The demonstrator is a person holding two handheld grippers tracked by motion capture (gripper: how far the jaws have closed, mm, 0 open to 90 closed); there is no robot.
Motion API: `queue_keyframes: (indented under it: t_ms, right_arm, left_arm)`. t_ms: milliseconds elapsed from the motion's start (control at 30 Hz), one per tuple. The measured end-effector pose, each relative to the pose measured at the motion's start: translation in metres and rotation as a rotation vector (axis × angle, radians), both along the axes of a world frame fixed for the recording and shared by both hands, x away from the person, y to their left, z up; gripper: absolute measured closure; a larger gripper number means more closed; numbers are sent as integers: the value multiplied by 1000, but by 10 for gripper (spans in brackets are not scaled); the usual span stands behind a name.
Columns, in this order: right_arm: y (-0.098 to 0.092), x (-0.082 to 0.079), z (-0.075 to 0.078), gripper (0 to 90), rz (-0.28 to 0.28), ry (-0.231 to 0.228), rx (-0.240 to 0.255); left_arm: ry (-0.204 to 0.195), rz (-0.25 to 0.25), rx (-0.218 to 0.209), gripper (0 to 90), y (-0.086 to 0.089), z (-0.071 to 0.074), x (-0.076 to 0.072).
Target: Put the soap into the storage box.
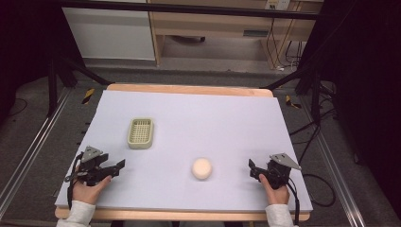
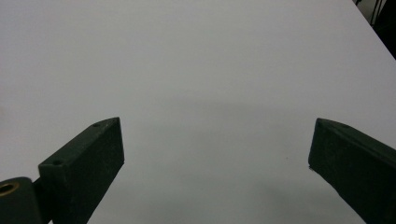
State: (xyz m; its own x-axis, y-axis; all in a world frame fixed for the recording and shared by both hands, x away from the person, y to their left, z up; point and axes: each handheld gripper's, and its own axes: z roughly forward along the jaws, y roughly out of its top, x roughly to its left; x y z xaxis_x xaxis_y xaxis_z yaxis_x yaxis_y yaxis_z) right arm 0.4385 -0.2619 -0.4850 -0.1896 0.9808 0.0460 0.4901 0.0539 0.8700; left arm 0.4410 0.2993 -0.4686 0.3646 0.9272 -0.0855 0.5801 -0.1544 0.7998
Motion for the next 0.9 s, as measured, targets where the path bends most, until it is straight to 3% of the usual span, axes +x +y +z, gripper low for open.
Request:
queue_keyframes:
  t_ms: [100, 367, 900]
  right_arm:
    - [2, 1, 0, 40, 11, 10, -28]
    - [2, 1, 0, 40, 11, 5, -21]
    - [3, 1, -1, 40, 23, 11, -29]
  left_arm:
    - [3, -17, 4, 247, -4, 2, -1]
    - [-2, -63, 22, 247, -13, 5, -3]
    - [6, -105, 16, 245, -27, 9, -3]
